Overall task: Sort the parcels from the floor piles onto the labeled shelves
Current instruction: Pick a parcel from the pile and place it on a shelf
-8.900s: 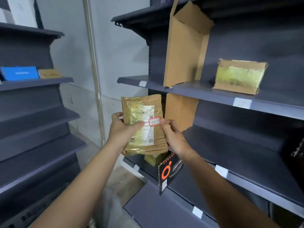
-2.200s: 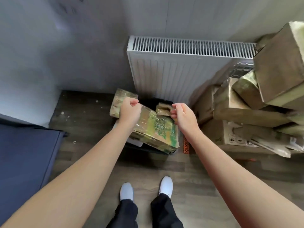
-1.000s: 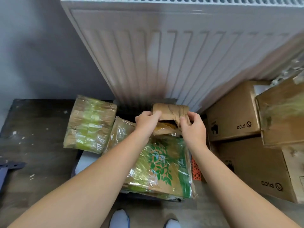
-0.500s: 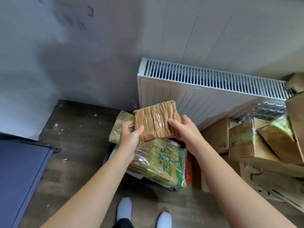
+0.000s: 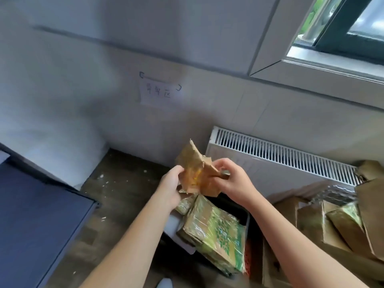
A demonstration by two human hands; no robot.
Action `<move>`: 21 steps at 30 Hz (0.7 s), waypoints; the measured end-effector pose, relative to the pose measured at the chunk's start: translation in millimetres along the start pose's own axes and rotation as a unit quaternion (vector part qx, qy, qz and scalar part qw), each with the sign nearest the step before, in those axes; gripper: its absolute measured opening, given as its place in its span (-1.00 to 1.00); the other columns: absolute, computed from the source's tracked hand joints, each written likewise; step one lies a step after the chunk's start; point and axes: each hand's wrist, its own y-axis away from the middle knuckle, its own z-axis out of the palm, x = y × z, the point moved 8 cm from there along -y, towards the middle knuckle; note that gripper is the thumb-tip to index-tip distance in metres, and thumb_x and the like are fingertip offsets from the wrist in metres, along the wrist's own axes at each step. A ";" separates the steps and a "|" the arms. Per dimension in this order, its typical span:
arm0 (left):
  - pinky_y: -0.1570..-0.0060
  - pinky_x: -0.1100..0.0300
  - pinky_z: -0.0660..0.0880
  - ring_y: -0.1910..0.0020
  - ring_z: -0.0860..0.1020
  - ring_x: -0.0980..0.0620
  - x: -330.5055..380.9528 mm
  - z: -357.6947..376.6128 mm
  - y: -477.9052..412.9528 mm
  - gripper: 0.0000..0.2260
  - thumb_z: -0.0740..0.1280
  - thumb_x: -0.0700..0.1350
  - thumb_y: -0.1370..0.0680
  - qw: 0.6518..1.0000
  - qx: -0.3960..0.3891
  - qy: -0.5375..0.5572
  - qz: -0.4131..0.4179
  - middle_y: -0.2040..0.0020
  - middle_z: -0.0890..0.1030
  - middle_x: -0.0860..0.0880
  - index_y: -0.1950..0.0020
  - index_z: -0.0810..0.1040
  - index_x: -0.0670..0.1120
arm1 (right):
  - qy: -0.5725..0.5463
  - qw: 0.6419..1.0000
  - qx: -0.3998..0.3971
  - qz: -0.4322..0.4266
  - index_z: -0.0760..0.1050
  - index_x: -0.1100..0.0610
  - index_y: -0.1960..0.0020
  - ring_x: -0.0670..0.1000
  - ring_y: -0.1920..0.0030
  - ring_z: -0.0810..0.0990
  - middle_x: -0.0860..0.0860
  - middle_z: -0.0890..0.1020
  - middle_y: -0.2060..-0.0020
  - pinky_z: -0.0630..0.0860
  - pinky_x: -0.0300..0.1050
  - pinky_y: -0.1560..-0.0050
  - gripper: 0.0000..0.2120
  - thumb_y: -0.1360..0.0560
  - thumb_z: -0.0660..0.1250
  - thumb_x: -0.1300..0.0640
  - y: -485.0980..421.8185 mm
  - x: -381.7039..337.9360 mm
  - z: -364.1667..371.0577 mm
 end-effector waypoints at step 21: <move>-0.28 -0.17 0.48 -0.13 0.63 -0.23 101.2 -4.5 41.9 -0.58 0.38 -0.03 -0.42 0.982 -0.127 -0.002 0.138 -0.12 0.66 -0.25 -0.19 0.64 -0.22 | 0.119 0.976 0.152 -0.103 0.58 0.14 -0.05 -0.09 0.04 0.52 -0.03 0.46 0.00 0.47 -0.20 -0.09 -0.83 -0.46 0.43 0.25 -43.7 -124.4 -38.3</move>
